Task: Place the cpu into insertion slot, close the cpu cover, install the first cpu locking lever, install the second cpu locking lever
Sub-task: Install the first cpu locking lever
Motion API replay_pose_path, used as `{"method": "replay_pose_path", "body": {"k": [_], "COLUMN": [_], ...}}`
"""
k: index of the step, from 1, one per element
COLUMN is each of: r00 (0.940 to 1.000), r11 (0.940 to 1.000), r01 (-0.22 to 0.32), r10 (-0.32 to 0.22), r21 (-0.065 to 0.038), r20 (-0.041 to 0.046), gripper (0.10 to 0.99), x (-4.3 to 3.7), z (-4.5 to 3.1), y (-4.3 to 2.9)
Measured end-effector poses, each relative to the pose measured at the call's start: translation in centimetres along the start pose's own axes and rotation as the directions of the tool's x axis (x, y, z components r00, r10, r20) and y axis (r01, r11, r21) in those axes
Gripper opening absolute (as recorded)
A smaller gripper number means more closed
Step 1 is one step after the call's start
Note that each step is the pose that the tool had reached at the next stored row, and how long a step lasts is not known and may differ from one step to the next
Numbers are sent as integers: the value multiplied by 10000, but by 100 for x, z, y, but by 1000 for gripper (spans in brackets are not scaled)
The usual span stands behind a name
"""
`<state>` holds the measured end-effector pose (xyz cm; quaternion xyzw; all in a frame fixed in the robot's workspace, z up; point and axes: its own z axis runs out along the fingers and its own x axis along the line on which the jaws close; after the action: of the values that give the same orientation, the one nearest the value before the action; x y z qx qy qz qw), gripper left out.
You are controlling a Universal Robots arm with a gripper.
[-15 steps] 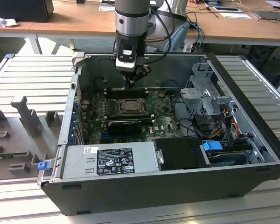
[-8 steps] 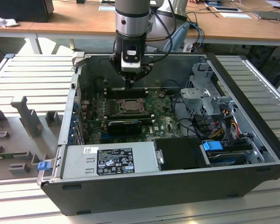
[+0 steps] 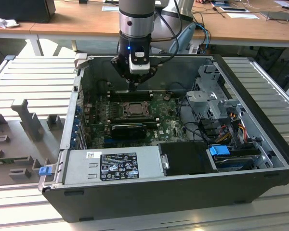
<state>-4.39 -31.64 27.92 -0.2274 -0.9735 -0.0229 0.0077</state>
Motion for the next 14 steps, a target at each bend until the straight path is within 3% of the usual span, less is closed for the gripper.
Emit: {"method": "replay_pose_path", "body": {"k": [8,14], "r00": [9970,9911], "r11": [9970,9911], "r01": [776,1331], "r10": [-776,-1331], "r21": [19,30], "r20": [-33,-57], "gripper": [106,106], "x": [0,0], "z": [0,0], "y": [0,0]}}
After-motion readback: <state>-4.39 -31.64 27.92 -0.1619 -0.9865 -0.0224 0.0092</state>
